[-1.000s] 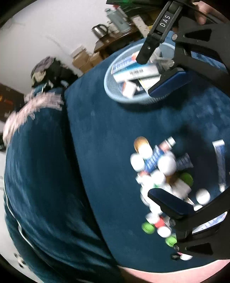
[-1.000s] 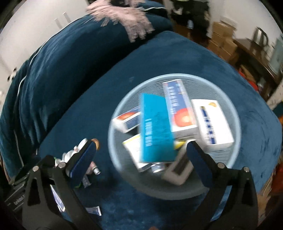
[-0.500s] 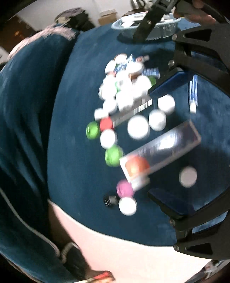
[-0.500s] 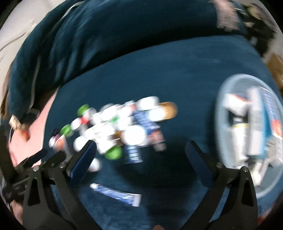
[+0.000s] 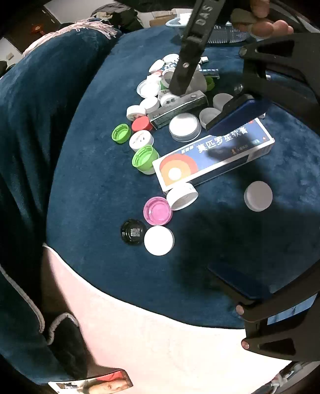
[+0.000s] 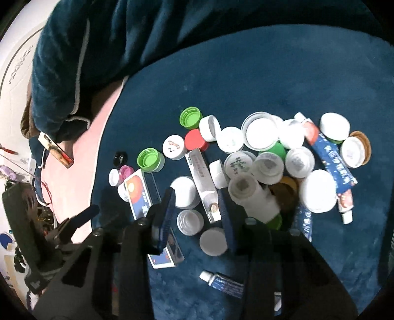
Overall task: Organize objects
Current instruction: 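Move both grippers back from the basket to the cap pile, then grasp a blue ointment box with the left gripper while the right grasps a narrow silver box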
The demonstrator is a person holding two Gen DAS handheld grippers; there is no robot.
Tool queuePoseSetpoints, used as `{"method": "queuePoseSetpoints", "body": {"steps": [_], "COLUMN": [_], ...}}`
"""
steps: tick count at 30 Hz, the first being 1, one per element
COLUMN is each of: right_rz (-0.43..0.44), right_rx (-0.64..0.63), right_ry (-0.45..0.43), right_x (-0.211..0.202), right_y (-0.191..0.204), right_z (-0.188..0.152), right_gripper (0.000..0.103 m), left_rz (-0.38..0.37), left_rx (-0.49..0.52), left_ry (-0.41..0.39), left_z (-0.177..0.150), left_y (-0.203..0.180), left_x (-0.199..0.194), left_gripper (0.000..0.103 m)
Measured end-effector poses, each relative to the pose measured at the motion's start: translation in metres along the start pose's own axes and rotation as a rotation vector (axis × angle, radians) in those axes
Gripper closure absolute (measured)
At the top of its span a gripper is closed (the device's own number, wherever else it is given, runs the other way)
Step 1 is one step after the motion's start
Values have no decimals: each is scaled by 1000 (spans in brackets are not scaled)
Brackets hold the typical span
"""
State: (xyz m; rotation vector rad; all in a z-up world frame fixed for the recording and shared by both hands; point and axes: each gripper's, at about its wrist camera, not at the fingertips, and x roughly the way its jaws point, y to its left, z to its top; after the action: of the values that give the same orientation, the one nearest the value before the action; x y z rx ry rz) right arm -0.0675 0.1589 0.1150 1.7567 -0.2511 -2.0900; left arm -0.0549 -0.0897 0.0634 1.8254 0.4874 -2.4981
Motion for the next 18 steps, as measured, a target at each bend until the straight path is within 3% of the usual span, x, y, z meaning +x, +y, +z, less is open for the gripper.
{"method": "queuePoseSetpoints", "body": {"steps": [8, 12, 18], "right_rz": [66, -48, -85], "right_rx": [37, 7, -51], "right_ry": [28, -15, 58], "right_x": [17, 17, 30], "right_y": [-2, -1, 3], "right_z": [11, 15, 10], "right_gripper": [65, 68, 68], "left_rz": [-11, -8, -19], "left_rx": [8, 13, 9], "left_ry": [8, 15, 34], "left_z": [-3, -4, -9], "left_y": [-5, -8, -14], "left_x": [1, 2, 6], "left_gripper": [1, 1, 1]}}
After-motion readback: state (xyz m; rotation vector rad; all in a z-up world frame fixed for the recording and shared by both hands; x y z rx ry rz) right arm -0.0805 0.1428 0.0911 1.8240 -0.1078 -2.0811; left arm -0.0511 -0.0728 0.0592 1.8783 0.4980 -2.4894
